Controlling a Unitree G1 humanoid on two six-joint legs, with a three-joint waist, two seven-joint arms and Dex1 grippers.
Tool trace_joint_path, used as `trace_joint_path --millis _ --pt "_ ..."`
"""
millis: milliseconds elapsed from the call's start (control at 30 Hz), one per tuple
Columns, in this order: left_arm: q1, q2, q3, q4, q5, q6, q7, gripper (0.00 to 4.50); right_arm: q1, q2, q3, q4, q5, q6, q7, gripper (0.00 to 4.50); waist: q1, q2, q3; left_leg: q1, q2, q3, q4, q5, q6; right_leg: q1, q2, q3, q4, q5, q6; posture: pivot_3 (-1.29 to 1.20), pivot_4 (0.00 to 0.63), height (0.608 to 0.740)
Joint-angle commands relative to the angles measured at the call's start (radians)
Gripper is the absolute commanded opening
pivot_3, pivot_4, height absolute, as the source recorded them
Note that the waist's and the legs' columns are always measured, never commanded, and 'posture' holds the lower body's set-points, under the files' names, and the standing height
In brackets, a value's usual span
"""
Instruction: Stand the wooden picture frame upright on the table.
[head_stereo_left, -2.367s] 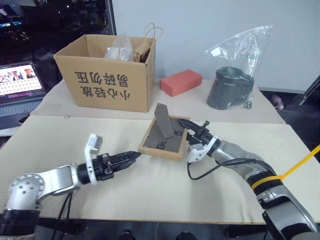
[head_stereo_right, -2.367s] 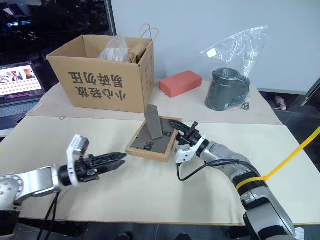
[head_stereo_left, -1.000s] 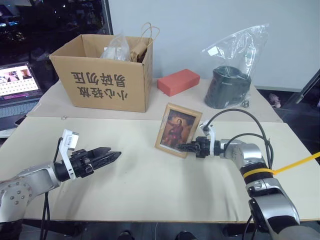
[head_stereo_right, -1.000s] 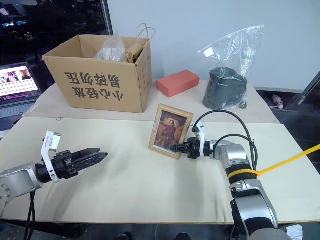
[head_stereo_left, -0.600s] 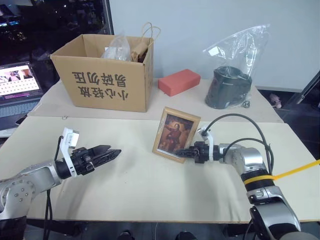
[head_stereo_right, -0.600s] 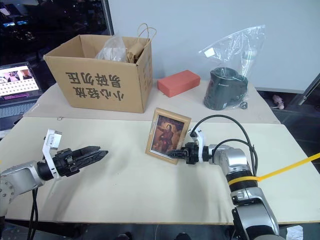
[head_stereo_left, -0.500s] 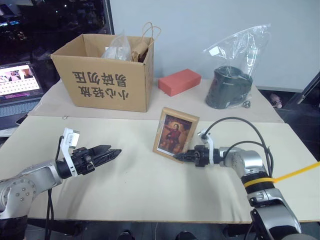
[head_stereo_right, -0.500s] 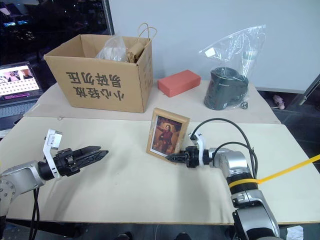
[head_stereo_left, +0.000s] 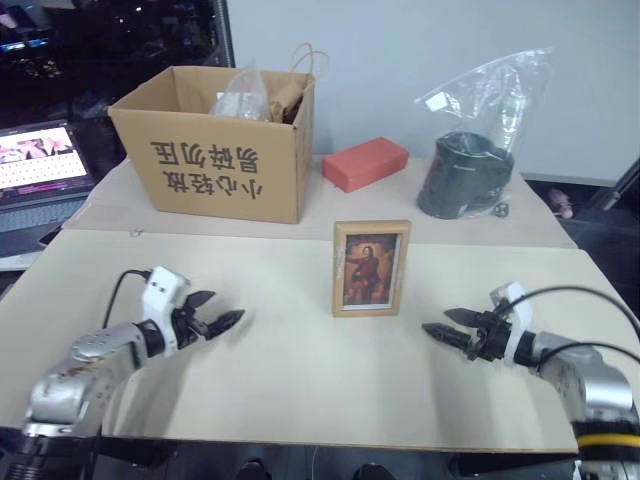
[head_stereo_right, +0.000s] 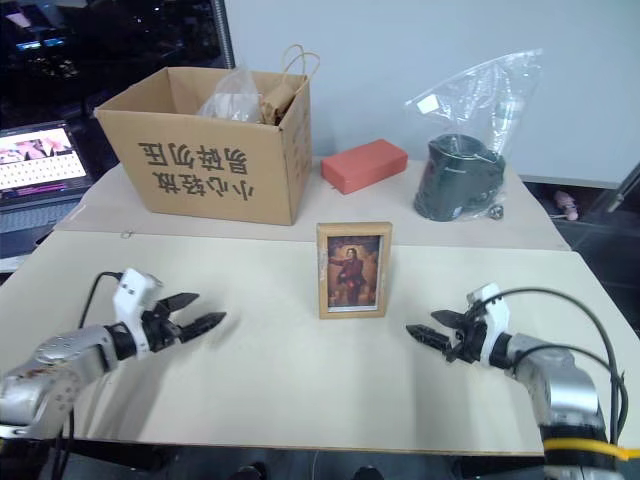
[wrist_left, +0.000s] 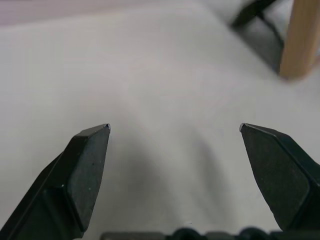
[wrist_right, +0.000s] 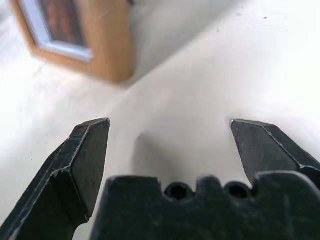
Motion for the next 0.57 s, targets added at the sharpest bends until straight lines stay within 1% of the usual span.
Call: trace_joint_path --millis 33,133,200,300,367,433,500,567 --pt "-0.008 -0.011 -0.049 0.003 0.097 -0.103 -0.013 4.5 0.084 0.0 -0.071 -0.188 0.048 -0.037 -0.033 4.48 -0.005 0.0 0.0 0.001 0.0 -0.001 0.001 0.0 0.0 0.0 0.0 0.0 0.001 -0.001 0.002 0.0 0.15 0.738" --pt "0.029 -0.024 -0.054 -0.025 0.104 -0.123 -0.033 4.5 0.156 0.002 -0.087 -0.273 0.067 -0.039 -0.049 4.48 -0.014 0.0 0.0 0.002 0.0 -0.001 0.001 0.0 0.0 0.001 0.0 0.0 0.001 -0.001 0.003 0.0 0.15 0.738" --pt "0.059 -0.026 -0.052 -0.036 0.12 -0.145 -0.038 4.5 0.174 0.017 -0.104 -0.304 0.063 -0.079 -0.078 4.48 -0.015 0.0 0.0 0.002 0.0 -0.001 0.001 0.0 0.0 0.001 0.0 0.0 0.002 -0.001 0.002 0.0 0.15 0.738" --pt "0.091 -0.035 -0.034 -0.04 0.124 -0.165 -0.037 4.5 0.192 0.017 -0.104 -0.308 0.021 -0.161 -0.096 4.48 -0.013 0.0 0.0 0.002 0.0 -0.001 0.0 0.0 0.0 0.001 0.0 0.0 0.002 -0.001 0.002 0.0 0.15 0.738" --pt "0.112 -0.058 -0.014 -0.039 0.14 -0.212 -0.011 4.5 0.188 0.037 -0.108 -0.291 -0.004 -0.213 -0.141 4.48 -0.011 0.0 0.0 0.001 0.0 -0.001 0.001 0.0 0.0 0.001 0.0 0.0 0.002 -0.001 0.002 0.0 0.15 0.738" --pt "0.118 -0.094 0.005 -0.029 0.164 -0.258 0.033 4.5 0.176 0.066 -0.108 -0.268 -0.02 -0.235 -0.197 4.48 -0.009 0.0 0.0 0.001 0.0 -0.001 0.001 0.0 0.0 0.001 0.0 0.0 0.001 -0.001 0.002 0.0 0.15 0.738" --pt "0.124 -0.112 0.009 -0.02 0.188 -0.297 0.046 4.5 0.178 0.074 -0.093 -0.255 -0.036 -0.248 -0.217 4.48 -0.008 0.0 0.0 0.002 0.0 -0.001 0.001 0.0 0.0 0.001 0.0 0.0 0.001 -0.001 0.002 0.0 0.15 0.738" --pt "0.126 -0.124 0.014 -0.019 0.167 -0.281 0.032 4.5 0.182 0.078 -0.08 -0.244 -0.038 -0.252 -0.219 4.48 -0.008 0.0 0.0 0.001 0.0 -0.001 0.001 0.0 0.0 0.001 0.0 0.0 0.001 0.0 0.001 0.0 0.15 0.738"
